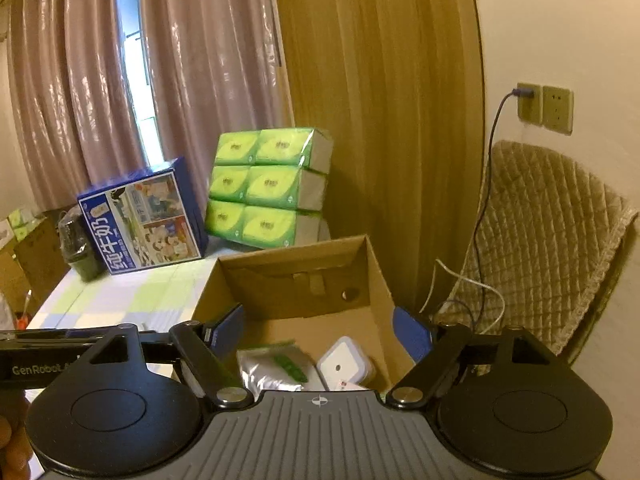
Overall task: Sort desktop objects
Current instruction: 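Carry both items over the cardboard box and open both tools to drop them, then move both tools back toward the red packet and clear container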
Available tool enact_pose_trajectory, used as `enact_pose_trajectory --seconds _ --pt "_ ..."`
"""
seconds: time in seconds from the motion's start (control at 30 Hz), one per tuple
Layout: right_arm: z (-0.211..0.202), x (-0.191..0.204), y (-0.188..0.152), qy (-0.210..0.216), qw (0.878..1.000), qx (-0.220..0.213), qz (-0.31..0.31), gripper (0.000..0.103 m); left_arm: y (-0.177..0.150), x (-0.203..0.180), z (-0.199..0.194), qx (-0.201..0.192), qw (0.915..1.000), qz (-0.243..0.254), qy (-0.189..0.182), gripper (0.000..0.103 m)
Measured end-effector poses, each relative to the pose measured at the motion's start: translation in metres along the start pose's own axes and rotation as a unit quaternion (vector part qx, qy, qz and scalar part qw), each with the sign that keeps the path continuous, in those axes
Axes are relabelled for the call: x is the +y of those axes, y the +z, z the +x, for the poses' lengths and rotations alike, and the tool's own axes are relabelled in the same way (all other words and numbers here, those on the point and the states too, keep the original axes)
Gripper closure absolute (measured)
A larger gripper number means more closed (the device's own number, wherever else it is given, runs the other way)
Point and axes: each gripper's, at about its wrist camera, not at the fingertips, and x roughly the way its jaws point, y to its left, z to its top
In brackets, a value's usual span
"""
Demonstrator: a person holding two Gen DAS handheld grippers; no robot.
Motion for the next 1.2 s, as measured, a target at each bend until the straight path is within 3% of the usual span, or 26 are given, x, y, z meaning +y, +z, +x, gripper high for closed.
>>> enact_pose_trajectory --seconds 0.17,0.43,0.57,0.67,0.9,1.2 --pt "-0.016 0.009 -0.005 0.005 1.000 0.005 0.000 0.024 -0.003 0.016 -0.014 0.001 0.9999 -0.003 0.016 0.041" --pt "-0.043 0.055 -0.012 0.033 0.999 0.005 -0.017 0.015 -0.014 0.054 -0.061 -0.012 0.9985 -0.001 0.053 0.023" --pt "-0.051 0.090 -0.013 0.062 0.998 0.001 -0.031 0.003 -0.020 0.088 -0.092 -0.020 0.9958 -0.003 0.089 0.006" --pt "-0.052 0.118 -0.014 0.080 0.996 -0.001 -0.046 0.002 -0.023 0.117 -0.116 -0.025 0.9923 -0.005 0.122 0.002" --pt "-0.039 0.182 -0.022 0.125 0.989 0.008 -0.079 0.002 -0.032 0.185 -0.160 -0.024 0.9810 -0.015 0.192 0.001" --pt "0.020 0.232 -0.048 0.142 0.984 0.038 -0.104 0.002 -0.050 0.236 -0.158 -0.015 0.9775 -0.029 0.208 0.001"
